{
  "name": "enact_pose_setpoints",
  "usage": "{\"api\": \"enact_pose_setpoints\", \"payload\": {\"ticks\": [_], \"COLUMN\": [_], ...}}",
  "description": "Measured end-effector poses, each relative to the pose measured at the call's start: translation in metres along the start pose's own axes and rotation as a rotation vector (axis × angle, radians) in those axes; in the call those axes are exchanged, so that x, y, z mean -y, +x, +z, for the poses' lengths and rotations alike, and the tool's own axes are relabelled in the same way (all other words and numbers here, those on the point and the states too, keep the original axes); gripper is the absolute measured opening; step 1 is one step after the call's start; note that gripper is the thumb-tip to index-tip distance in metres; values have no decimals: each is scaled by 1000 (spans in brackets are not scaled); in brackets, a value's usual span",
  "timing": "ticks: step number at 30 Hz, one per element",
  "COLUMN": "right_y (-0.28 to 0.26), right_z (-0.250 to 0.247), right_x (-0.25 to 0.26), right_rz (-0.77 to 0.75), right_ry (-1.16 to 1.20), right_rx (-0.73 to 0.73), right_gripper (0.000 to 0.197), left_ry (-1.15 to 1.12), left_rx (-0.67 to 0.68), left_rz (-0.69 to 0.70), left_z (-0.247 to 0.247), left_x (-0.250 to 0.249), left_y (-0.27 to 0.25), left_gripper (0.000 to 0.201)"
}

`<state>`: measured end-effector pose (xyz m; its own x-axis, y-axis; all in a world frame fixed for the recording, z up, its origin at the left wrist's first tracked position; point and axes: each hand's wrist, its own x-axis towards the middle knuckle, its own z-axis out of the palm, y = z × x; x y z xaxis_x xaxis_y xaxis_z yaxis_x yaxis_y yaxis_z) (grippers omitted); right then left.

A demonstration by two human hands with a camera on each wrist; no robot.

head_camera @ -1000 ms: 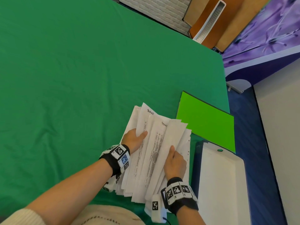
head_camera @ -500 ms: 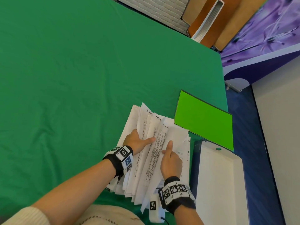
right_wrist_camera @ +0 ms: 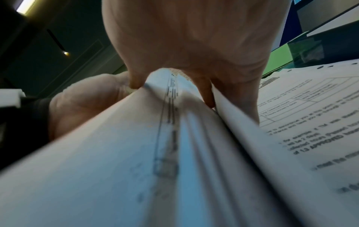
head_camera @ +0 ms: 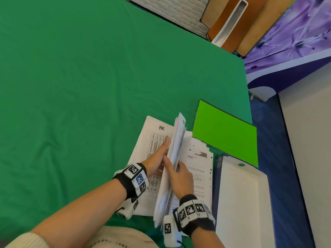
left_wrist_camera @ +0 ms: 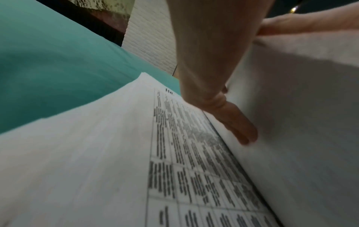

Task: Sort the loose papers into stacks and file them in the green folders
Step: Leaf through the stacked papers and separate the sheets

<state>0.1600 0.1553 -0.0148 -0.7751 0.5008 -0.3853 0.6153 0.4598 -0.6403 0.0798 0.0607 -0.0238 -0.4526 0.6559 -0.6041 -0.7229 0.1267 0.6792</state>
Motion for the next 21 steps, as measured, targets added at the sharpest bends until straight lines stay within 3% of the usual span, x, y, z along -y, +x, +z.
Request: {"api": "enact_pose_setpoints", "payload": {"ticks": [2, 6, 8, 10, 12, 15, 21], "right_y": [1, 5, 9, 14, 16, 19, 17], "right_z": [-1, -4, -6, -8, -12, -17, -14], "right_x": [-2, -9, -13, -16, -16, -15, -15], "right_rz": [34, 75, 125, 143, 133, 101, 49], "right_ry": [68, 26, -20, -54, -81, -121, -126], "right_rx": [40, 34, -46, -101, -134, -178, -172], "right_gripper": [63, 25, 17, 21, 23, 20, 17], "left_ry": [33, 272, 592, 876, 929, 976, 1048], "left_rx": [8, -32, -234, -593, -778, -794, -828], "left_rz": [-40, -15, 64, 100, 38, -70, -146], "left_z": [0, 0, -7, -18, -27, -28, -25], "left_x": [-4, -15, -10, -7, -4, -1, 4], "left_y": [-2, -7, -1, 2, 1, 3, 10], "left_gripper": [108, 77, 60, 43, 40, 46, 49]}}
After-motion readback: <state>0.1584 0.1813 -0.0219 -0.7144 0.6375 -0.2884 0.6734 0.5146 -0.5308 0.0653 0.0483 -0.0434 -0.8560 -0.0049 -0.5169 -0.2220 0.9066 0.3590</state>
